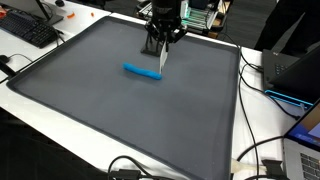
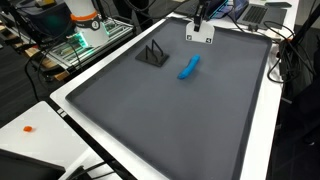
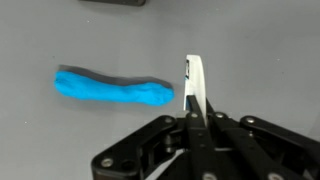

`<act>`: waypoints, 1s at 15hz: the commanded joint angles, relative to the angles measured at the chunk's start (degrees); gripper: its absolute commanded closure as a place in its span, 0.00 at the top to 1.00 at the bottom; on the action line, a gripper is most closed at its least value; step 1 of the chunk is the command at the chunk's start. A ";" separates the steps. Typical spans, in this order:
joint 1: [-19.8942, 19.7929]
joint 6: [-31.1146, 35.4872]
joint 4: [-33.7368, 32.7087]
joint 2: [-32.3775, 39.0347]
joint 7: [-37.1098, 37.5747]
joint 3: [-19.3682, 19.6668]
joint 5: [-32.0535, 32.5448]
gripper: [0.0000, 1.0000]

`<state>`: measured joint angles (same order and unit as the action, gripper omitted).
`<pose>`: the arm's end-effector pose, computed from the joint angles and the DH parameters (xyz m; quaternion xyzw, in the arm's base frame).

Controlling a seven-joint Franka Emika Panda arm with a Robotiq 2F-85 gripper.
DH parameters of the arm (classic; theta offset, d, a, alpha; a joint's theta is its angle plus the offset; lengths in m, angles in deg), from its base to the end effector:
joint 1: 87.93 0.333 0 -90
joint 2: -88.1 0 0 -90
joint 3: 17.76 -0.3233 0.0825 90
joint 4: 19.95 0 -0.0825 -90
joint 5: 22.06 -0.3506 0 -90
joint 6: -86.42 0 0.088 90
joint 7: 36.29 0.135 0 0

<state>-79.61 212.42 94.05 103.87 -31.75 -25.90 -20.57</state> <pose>0.5463 0.1572 0.3218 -0.9934 -0.1097 0.0325 0.0032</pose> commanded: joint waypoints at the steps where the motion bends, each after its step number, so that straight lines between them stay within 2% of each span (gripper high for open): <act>1: 0.89 1.56 -2.05 3.22 -0.05 1.10 3.15 0.01; 15: 1.97 5.27 -4.37 8.43 0.20 3.31 9.32 0.01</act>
<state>-78.76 216.82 90.04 111.25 -31.76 -23.80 -13.78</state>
